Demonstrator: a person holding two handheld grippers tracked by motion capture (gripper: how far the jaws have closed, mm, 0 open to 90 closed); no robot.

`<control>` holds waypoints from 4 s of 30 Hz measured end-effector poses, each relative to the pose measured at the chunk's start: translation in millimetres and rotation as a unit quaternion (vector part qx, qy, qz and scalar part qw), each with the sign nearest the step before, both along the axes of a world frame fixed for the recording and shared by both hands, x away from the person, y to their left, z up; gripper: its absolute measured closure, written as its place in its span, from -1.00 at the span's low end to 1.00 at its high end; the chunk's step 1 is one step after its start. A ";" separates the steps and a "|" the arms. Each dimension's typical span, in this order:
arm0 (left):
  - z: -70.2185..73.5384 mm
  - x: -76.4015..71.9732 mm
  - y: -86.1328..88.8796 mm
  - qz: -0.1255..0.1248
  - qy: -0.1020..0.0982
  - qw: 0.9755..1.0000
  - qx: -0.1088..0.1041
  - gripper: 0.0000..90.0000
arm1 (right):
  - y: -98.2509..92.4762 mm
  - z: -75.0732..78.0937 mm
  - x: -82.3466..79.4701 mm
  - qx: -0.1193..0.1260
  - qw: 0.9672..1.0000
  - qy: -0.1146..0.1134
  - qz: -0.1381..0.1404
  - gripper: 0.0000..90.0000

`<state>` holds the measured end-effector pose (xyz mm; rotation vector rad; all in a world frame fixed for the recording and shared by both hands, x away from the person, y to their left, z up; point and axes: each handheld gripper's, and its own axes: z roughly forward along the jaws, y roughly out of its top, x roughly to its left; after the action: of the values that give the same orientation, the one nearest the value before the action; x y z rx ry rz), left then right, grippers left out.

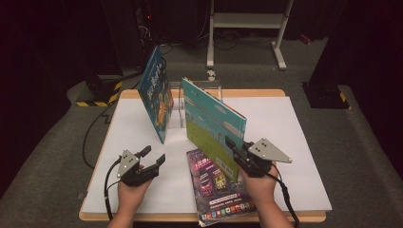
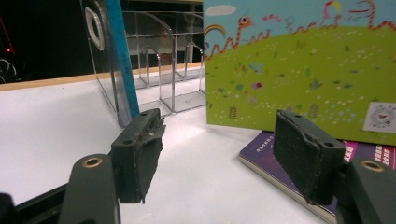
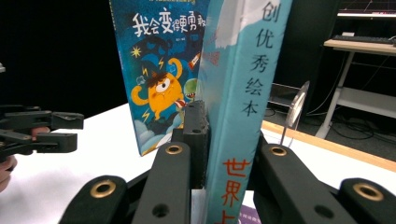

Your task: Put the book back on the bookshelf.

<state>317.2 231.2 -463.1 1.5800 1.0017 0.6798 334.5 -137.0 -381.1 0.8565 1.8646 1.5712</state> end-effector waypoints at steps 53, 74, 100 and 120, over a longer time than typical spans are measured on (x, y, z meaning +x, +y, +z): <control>56.4 38.7 -89.1 -0.043 -0.026 0.999 0.015 0.17 | 5.7 -13.5 -36.2 0.014 0.991 0.042 0.124 0.61; 85.4 -40.1 -85.5 -0.173 -0.045 0.981 -0.075 -0.64 | 28.1 -30.3 -60.9 0.002 0.991 0.029 0.130 0.58; 85.3 -43.8 -97.9 -0.136 -0.014 0.990 -0.018 -0.60 | -30.2 -44.3 -51.6 -0.006 0.997 0.034 0.073 0.32; 92.0 -54.9 -69.1 -0.108 0.006 0.994 0.024 -0.17 | -85.6 -75.3 -22.8 0.040 0.995 0.084 -0.022 0.32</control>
<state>262.3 162.1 -371.1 1.7076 0.8122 0.5493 311.7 -222.6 -456.4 1.0867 1.8945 1.5984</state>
